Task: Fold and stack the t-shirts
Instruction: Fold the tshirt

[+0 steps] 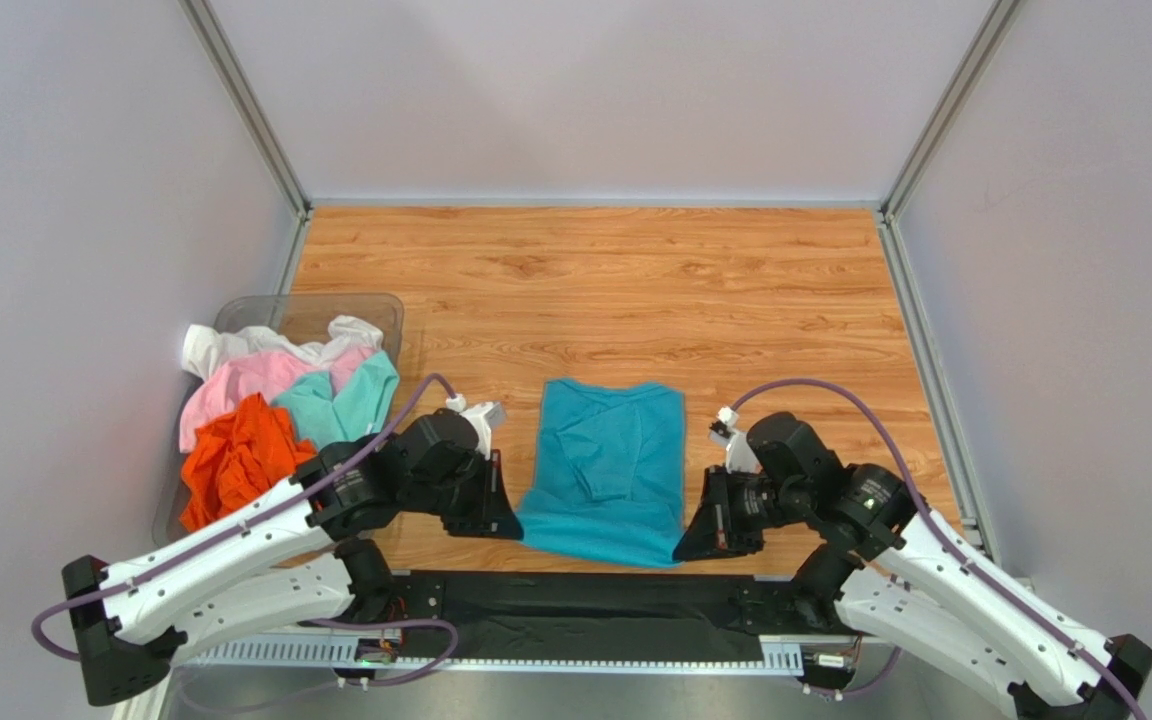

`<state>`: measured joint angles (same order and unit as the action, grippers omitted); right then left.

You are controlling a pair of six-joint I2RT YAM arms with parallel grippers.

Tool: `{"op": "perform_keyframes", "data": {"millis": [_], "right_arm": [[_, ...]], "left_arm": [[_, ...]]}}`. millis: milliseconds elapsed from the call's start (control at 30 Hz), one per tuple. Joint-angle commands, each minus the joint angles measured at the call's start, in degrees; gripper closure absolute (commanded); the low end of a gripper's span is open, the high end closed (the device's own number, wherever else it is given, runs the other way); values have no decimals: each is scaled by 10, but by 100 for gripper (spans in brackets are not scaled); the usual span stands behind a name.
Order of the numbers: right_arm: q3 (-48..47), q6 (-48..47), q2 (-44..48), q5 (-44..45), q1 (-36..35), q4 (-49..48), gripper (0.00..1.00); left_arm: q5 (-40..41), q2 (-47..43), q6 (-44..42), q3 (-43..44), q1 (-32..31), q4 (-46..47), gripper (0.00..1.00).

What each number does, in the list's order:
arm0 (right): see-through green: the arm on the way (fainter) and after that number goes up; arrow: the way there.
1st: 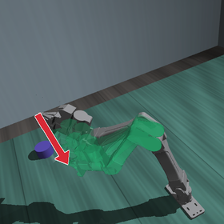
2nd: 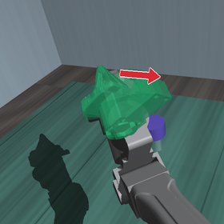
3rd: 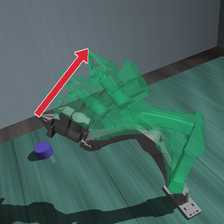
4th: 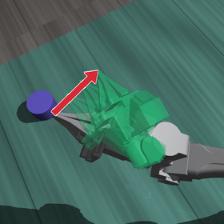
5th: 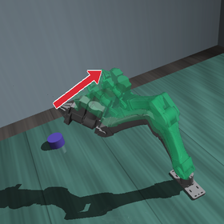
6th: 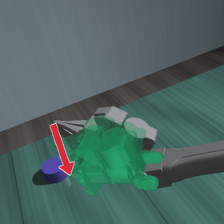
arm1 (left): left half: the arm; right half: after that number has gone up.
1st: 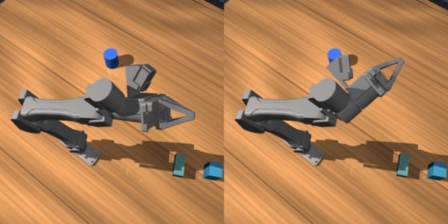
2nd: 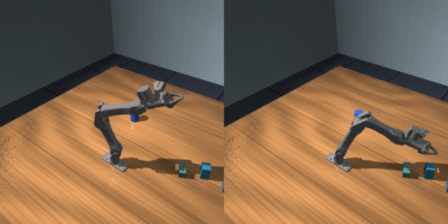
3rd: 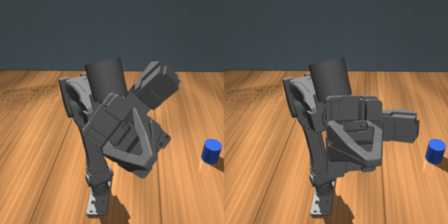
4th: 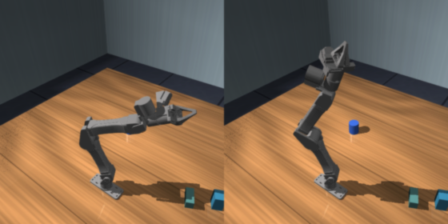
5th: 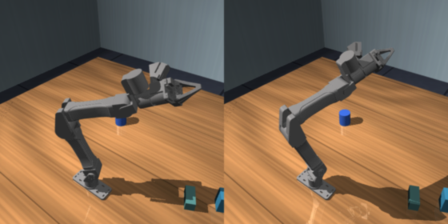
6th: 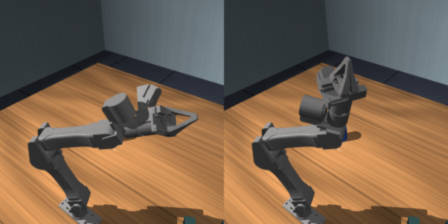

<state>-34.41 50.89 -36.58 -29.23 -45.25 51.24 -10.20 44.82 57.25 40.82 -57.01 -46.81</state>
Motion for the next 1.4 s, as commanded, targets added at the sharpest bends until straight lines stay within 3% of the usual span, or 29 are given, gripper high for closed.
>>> {"op": "perform_keyframes", "data": {"millis": [0,267,433,633,833,1367], "right_arm": [[-35,34,9,-57,-4,36,100],[-84,47,-6,-38,-3,40,100],[-103,42,-33,17,0,42,100],[-119,29,-46,94,10,41,100],[-124,25,-31,137,20,38,100],[-173,-47,-100,189,53,-22,100]], "left_arm": [[-2,-17,4,42,-2,-56,98],[18,14,-14,115,-2,-87,97],[49,54,-40,130,4,-48,97],[-17,97,-82,122,58,37,100],[-34,108,-105,125,74,107,100],[-57,163,-136,129,163,124,100]]}}
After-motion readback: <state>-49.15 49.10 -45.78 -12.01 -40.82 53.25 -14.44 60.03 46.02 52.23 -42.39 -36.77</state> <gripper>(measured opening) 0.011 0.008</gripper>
